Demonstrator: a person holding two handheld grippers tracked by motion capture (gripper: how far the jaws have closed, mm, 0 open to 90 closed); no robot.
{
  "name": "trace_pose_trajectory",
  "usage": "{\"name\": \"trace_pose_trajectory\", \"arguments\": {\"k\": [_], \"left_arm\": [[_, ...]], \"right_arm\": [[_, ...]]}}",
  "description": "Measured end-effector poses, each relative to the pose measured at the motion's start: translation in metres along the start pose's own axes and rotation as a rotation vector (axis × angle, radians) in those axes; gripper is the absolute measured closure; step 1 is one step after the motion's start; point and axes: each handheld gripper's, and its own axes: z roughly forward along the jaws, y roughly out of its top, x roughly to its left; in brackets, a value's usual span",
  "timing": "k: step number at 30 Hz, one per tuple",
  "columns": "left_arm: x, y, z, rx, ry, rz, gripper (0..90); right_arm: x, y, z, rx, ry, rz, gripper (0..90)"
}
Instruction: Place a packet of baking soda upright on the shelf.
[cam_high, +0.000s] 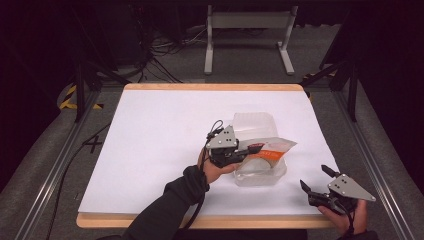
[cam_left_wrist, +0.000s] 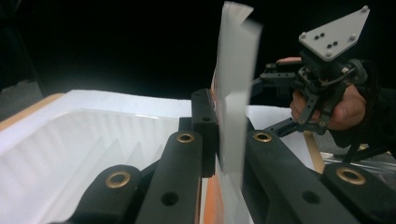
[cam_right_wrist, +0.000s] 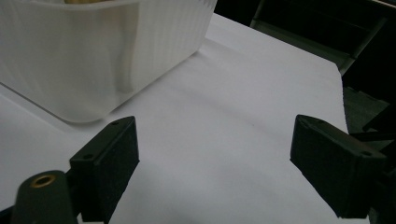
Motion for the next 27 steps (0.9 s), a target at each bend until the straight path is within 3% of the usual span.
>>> {"name": "trace_pose_trajectory", "arguments": {"k": [8,15,22,27], "left_arm": [[-0.003,0.006,-0.014,-0.004,0.011,0.030,87.1],[-0.001,0.005,-0.035,-0.024,0.042,0.030,82.3],[-0.001,-0.002,-0.062,-0.004,0.087,0.043,76.0],[0.005,-0.014,-0.090,0.043,0.150,0.056,70.7]], "right_arm": [[-0.001,-0.001,0.000,0.003,0.001,0.012,15.9],[-0.001,0.000,0.000,0.004,0.001,0.008,15.8],[-0.001,-0.001,0.000,0.006,0.000,0.010,15.8],[0.000,0.000,0.000,0.004,0.002,0.007,15.8]]}}
